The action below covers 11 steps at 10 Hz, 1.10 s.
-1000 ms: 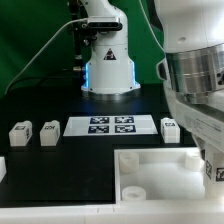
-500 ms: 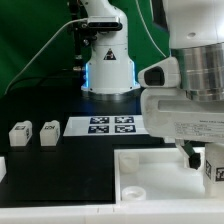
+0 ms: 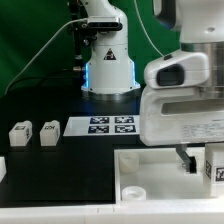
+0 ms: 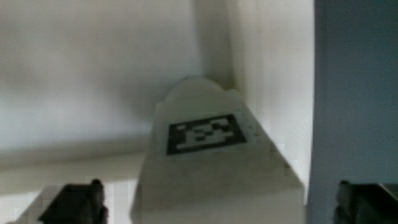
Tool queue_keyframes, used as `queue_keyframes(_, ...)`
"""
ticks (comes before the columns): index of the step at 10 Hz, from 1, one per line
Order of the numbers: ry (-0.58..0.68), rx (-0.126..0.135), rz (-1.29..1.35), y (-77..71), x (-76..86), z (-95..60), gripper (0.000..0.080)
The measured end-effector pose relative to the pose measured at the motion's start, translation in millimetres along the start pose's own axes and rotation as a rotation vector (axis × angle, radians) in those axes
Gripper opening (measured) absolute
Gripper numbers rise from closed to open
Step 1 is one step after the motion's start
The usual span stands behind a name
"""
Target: Assemble one leg
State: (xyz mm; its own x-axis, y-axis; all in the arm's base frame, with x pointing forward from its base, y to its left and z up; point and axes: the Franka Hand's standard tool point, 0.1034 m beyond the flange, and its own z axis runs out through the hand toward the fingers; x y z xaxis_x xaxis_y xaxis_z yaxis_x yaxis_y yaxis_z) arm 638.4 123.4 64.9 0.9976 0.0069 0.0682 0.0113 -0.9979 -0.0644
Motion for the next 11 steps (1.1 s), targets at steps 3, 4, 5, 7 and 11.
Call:
queue_keyframes(3,-0.003,0.007,0.109,0.0,-0.9,1.1,0.0387)
queue_keyframes(4,-0.005,0.006,0.203,0.5,-1.5,1.4,0.0387)
queue_keyframes(5,-0.007,0.002,0.308,3.6,-1.9,2.0,0.0300)
queue_keyframes(7,-0.007,0.001,0.464,4.9,-1.9,2.1,0.0300)
queue_keyframes(11,-0.011,0.015,1.043,9.3,-2.7,2.4,0.0300)
